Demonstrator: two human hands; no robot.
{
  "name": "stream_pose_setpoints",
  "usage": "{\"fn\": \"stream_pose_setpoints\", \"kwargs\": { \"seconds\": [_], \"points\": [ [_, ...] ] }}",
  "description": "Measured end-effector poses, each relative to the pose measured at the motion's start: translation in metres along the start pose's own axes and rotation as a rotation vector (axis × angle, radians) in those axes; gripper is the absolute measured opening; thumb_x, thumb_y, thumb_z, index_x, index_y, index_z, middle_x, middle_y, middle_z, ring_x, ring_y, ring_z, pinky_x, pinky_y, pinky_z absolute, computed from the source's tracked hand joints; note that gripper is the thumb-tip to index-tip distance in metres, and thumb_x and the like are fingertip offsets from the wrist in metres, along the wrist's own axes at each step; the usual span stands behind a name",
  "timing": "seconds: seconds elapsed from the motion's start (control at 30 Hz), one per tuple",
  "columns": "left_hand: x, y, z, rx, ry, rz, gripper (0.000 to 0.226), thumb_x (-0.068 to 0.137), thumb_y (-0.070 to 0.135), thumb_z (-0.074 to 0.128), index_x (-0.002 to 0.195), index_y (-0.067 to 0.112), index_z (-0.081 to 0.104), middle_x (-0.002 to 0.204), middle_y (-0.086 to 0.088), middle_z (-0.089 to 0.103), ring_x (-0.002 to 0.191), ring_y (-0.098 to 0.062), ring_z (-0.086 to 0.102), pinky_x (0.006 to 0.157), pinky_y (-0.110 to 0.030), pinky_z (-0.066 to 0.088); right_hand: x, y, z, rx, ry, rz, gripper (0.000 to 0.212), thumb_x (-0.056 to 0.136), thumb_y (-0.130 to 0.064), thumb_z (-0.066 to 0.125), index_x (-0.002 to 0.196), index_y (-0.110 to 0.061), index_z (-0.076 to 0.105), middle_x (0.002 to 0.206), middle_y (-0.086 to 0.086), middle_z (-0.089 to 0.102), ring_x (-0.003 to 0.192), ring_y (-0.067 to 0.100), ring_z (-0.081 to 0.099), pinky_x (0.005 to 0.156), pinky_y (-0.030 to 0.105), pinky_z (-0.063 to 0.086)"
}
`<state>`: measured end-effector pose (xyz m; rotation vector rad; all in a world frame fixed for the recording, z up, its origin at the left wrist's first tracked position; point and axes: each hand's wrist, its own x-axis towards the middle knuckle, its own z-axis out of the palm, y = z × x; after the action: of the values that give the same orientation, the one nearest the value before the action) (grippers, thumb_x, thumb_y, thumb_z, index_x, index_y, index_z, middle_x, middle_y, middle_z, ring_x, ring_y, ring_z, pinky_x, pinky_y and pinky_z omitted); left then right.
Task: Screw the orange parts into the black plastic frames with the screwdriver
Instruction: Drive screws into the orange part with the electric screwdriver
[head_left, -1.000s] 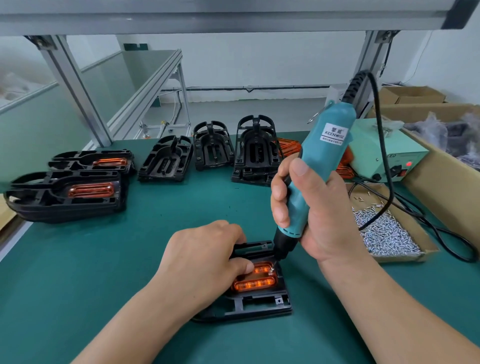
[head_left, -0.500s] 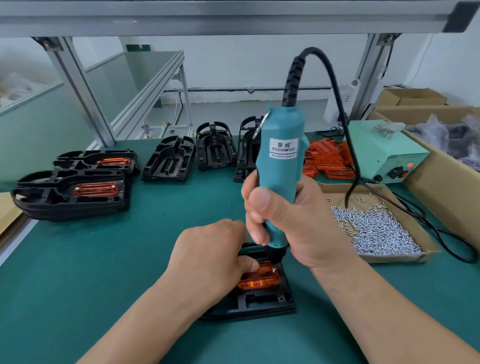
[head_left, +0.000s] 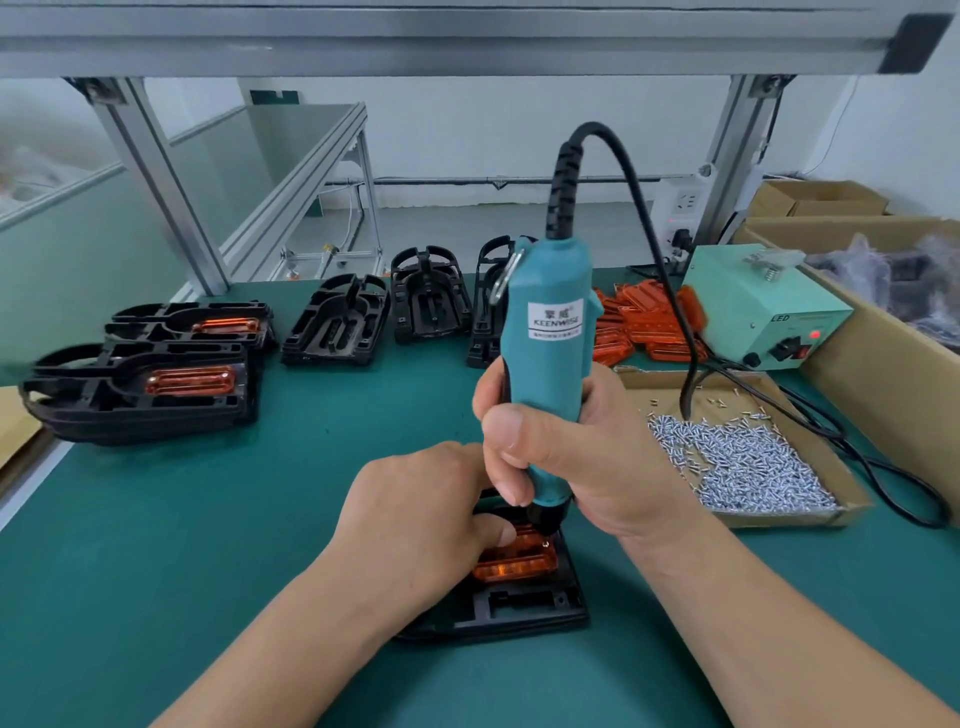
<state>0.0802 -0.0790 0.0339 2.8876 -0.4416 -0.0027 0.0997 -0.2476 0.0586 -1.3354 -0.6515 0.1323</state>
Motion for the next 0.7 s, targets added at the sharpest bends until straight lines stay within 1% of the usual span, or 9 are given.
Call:
{"fn": "stream_pose_setpoints", "kwargs": {
  "seconds": [0.07, 0.13, 0.23, 0.33, 0.43, 0.5, 0.6, 0.67, 0.7],
  "points": [
    [0.001, -0.001, 0.000, 0.027, 0.015, -0.003, 0.032, 0.082, 0.067, 0.066, 0.094, 0.049, 0.043, 0.081, 0.019, 0.057, 0.079, -0.011, 0.063, 0.067, -0.032, 0.051, -0.001, 0.000, -0.001, 0.061, 0.027, -0.018, 0.031, 0.095, -0.035, 0.079, 0.098, -0.008, 0.064, 0.064, 0.004, 0.058, 0.048, 0.023, 0.053, 0.053, 0.033, 0.045],
    [0.001, -0.001, 0.001, 0.053, 0.019, -0.013, 0.037, 0.083, 0.069, 0.064, 0.100, 0.038, 0.052, 0.087, 0.015, 0.062, 0.083, -0.013, 0.066, 0.073, -0.036, 0.055, -0.002, 0.001, -0.002, 0.090, 0.058, -0.036, 0.039, 0.092, -0.044, 0.081, 0.105, -0.011, 0.067, 0.066, 0.008, 0.057, 0.049, 0.025, 0.055, 0.052, 0.032, 0.045],
    [0.001, 0.000, 0.000, 0.041, 0.016, -0.011, 0.037, 0.083, 0.067, 0.065, 0.099, 0.036, 0.052, 0.087, 0.014, 0.062, 0.083, -0.014, 0.066, 0.074, -0.038, 0.056, -0.004, 0.000, -0.003, 0.041, 0.054, -0.091, 0.036, 0.093, -0.045, 0.080, 0.107, -0.015, 0.068, 0.067, 0.005, 0.061, 0.050, 0.027, 0.057, 0.053, 0.032, 0.047],
    [0.001, 0.002, 0.000, 0.048, 0.019, -0.005, 0.039, 0.084, 0.067, 0.066, 0.100, 0.034, 0.052, 0.087, 0.012, 0.062, 0.083, -0.016, 0.065, 0.073, -0.038, 0.055, -0.002, -0.003, -0.004, 0.038, 0.035, -0.159, 0.038, 0.094, -0.045, 0.079, 0.110, -0.013, 0.067, 0.069, 0.006, 0.061, 0.051, 0.029, 0.058, 0.056, 0.033, 0.048],
    [0.000, -0.001, 0.001, 0.045, 0.024, 0.025, 0.041, 0.086, 0.066, 0.064, 0.108, 0.033, 0.055, 0.098, 0.011, 0.065, 0.093, -0.018, 0.066, 0.076, -0.037, 0.052, 0.003, -0.002, -0.004, 0.128, 0.136, -0.192, 0.042, 0.093, -0.047, 0.078, 0.109, -0.011, 0.065, 0.070, 0.008, 0.057, 0.052, 0.026, 0.058, 0.055, 0.031, 0.048],
    [-0.001, -0.005, 0.000, 0.013, 0.020, 0.062, 0.044, 0.090, 0.067, 0.060, 0.121, 0.036, 0.056, 0.107, 0.013, 0.066, 0.102, -0.014, 0.064, 0.079, -0.034, 0.050, 0.003, 0.002, -0.010, 0.206, 0.231, -0.193, 0.045, 0.090, -0.050, 0.080, 0.107, -0.012, 0.064, 0.070, 0.006, 0.054, 0.051, 0.023, 0.055, 0.053, 0.030, 0.047],
    [-0.003, -0.012, -0.004, -0.217, 0.040, 0.085, 0.044, 0.099, 0.060, 0.055, 0.138, 0.041, 0.055, 0.100, 0.018, 0.067, 0.104, -0.004, 0.062, 0.079, -0.025, 0.045, 0.001, 0.005, -0.023, 0.325, 0.359, -0.165, 0.052, 0.083, -0.057, 0.083, 0.103, -0.014, 0.063, 0.070, 0.003, 0.051, 0.052, 0.018, 0.052, 0.050, 0.028, 0.045],
    [-0.001, -0.019, -0.007, -0.468, 0.112, 0.036, 0.034, 0.105, 0.048, 0.052, 0.138, 0.042, 0.058, 0.102, 0.023, 0.070, 0.103, 0.002, 0.062, 0.082, -0.014, 0.045, 0.002, 0.006, -0.031, 0.400, 0.422, -0.154, 0.051, 0.081, -0.058, 0.084, 0.101, -0.015, 0.064, 0.069, 0.001, 0.051, 0.054, 0.015, 0.052, 0.050, 0.025, 0.045],
    [0.001, -0.022, -0.007, -0.608, 0.139, 0.004, 0.030, 0.107, 0.041, 0.051, 0.136, 0.044, 0.060, 0.101, 0.024, 0.071, 0.094, 0.004, 0.063, 0.079, -0.011, 0.044, 0.003, 0.007, -0.035, 0.431, 0.448, -0.156, 0.049, 0.082, -0.057, 0.083, 0.100, -0.016, 0.063, 0.069, 0.000, 0.051, 0.055, 0.014, 0.052, 0.050, 0.024, 0.045]
  ]
}}
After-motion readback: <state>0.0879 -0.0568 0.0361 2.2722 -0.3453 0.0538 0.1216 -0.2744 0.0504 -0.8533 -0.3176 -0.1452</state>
